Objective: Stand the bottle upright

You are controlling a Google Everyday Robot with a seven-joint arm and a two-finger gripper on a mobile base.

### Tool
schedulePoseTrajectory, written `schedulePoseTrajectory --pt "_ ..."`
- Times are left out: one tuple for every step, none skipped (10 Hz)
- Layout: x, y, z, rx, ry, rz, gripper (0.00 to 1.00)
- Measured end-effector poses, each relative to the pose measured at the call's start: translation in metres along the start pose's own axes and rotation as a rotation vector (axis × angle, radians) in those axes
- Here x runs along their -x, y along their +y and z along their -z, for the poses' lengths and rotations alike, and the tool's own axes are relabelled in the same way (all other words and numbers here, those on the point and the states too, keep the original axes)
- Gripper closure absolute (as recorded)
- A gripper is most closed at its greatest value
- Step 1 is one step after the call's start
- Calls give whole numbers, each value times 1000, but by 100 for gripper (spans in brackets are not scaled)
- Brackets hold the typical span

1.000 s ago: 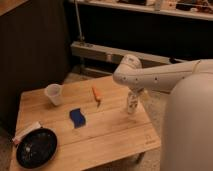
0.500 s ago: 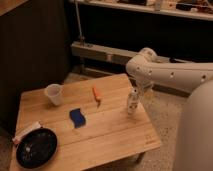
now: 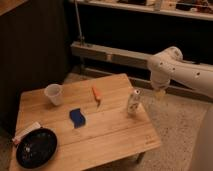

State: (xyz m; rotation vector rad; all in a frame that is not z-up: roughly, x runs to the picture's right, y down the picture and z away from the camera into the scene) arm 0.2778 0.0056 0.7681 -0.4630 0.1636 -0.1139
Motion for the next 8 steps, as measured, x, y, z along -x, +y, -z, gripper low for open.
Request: schedulePoseTrajectory --pt "-1 0 0 0 1 -1 39" --pt "-2 1 0 0 2 -2 39" --pt "-2 1 0 0 2 -2 39" --pt "-1 0 0 0 2 0 39" --pt "-1 0 0 0 2 0 39" --pt "-1 0 0 0 2 0 39" --pt "-1 0 0 0 2 0 39" --pt "-1 0 0 0 2 0 39"
